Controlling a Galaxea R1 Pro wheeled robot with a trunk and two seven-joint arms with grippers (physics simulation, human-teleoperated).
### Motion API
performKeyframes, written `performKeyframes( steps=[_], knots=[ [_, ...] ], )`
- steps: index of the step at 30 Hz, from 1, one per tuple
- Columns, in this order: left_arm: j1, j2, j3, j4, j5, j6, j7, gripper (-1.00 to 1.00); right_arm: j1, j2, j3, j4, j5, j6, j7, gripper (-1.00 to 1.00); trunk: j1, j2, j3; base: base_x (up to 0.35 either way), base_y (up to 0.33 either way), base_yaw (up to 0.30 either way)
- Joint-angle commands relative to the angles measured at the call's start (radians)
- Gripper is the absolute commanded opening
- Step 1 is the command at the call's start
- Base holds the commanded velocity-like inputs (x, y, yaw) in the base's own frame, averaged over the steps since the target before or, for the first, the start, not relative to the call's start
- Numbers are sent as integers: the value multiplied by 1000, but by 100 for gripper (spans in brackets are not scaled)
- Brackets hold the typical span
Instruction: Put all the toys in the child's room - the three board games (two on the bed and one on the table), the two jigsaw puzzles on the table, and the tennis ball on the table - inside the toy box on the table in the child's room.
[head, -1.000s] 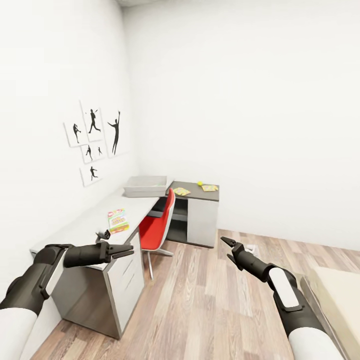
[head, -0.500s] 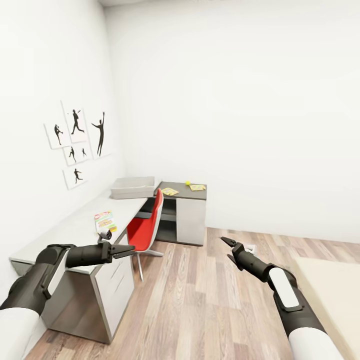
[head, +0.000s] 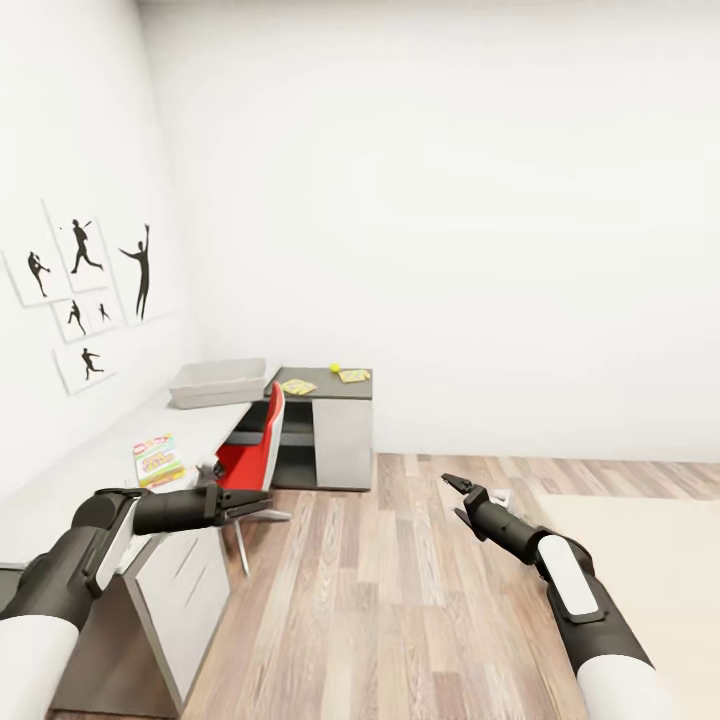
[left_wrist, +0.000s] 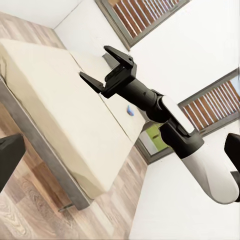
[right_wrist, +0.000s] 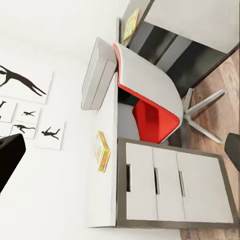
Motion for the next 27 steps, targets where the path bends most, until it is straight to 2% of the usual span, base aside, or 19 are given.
performKeyframes(
  steps=[1, 10, 27],
  knots=[
    [0, 0, 0, 0, 1, 11, -2, 100, -1, 0, -2, 1, 2, 5, 4, 100, 0, -1, 0, 0, -60, -276],
    [0, 0, 0, 0, 2, 11, -3, 100, -1, 0, -2, 1, 2, 5, 4, 100, 0, -1, 3, -54, -30, -227],
    [0, 0, 0, 0, 2, 11, -3, 100, -1, 0, -2, 1, 2, 5, 4, 100, 0, -1, 3, -107, -10, -22]
  ],
)
